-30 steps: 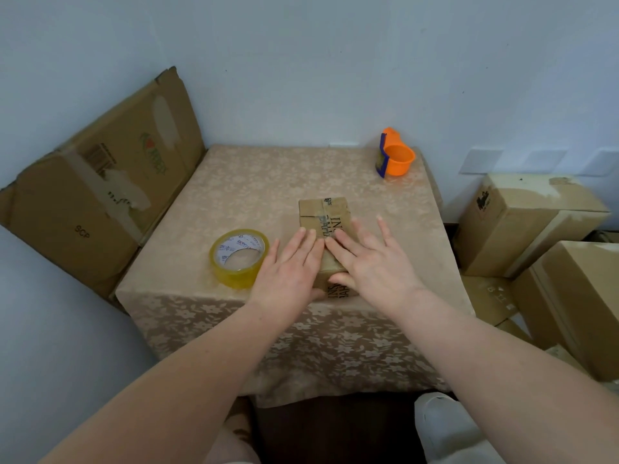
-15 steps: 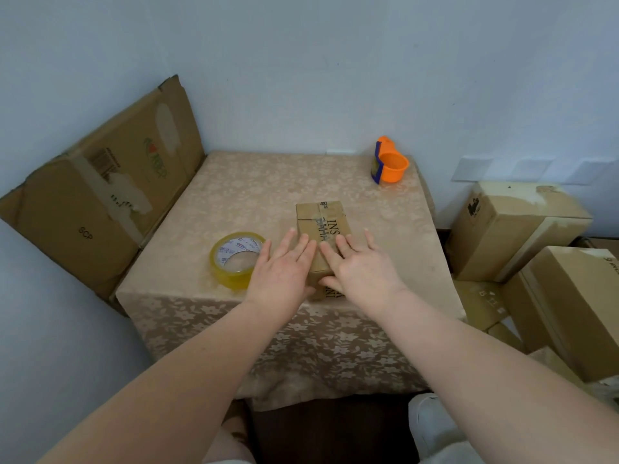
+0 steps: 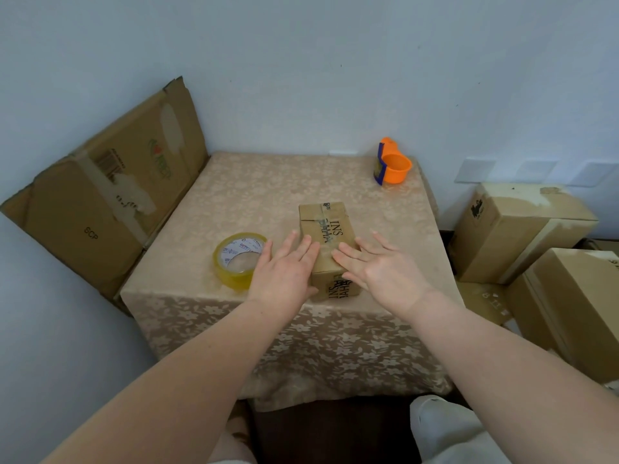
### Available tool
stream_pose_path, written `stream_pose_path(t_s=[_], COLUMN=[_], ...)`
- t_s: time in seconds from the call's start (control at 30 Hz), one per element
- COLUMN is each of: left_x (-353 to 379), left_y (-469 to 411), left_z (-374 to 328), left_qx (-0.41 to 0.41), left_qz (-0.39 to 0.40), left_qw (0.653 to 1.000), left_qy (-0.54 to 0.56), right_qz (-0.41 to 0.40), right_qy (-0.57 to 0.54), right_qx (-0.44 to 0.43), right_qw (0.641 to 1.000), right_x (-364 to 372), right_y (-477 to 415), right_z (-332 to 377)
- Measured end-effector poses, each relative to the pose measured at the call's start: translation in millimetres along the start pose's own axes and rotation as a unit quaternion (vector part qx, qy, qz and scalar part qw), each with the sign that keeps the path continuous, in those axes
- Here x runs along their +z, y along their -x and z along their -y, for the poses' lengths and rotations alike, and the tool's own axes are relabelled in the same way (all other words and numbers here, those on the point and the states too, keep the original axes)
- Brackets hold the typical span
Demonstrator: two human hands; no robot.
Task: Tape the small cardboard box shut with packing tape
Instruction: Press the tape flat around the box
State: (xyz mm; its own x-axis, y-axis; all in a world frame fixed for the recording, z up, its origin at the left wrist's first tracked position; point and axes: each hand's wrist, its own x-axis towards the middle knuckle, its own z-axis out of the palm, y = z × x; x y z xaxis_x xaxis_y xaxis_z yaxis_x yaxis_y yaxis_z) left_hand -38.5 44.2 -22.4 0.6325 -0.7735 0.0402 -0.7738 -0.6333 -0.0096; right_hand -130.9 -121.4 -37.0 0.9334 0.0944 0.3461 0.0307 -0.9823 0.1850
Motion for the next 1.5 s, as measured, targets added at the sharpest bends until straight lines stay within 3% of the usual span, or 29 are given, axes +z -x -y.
stream_pose_path(t_s=[0.17, 0.4, 0.9, 1.17, 1.5], left_x=[-1, -4, 4, 14, 19], left_y=[1, -15, -108, -145, -147], left_z=[-3, -9, 8, 18, 22], left_qx=[-0.001, -0.001, -0.041, -0.086, -0.13], left_qz=[-0.002, -0.018, -0.001, 0.001, 0.009], left_qw=[1.0, 0.999, 0.999, 0.996, 0.99], left_qy=[-0.001, -0.032, -0.029, -0.033, 0.05], right_qz=[0.033, 0.154, 0.146, 0.204, 0.227], right_qy=[-0.007, -0.024, -0.074, -0.089, -0.123], right_qx=[0.078, 0.078, 0.183, 0.219, 0.245], right_qw=[0.996, 0.985, 0.969, 0.95, 0.935], right_x=[1, -13, 29, 47, 49], right_y=[8, -17, -75, -100, -110], right_z=[5, 0, -28, -41, -43])
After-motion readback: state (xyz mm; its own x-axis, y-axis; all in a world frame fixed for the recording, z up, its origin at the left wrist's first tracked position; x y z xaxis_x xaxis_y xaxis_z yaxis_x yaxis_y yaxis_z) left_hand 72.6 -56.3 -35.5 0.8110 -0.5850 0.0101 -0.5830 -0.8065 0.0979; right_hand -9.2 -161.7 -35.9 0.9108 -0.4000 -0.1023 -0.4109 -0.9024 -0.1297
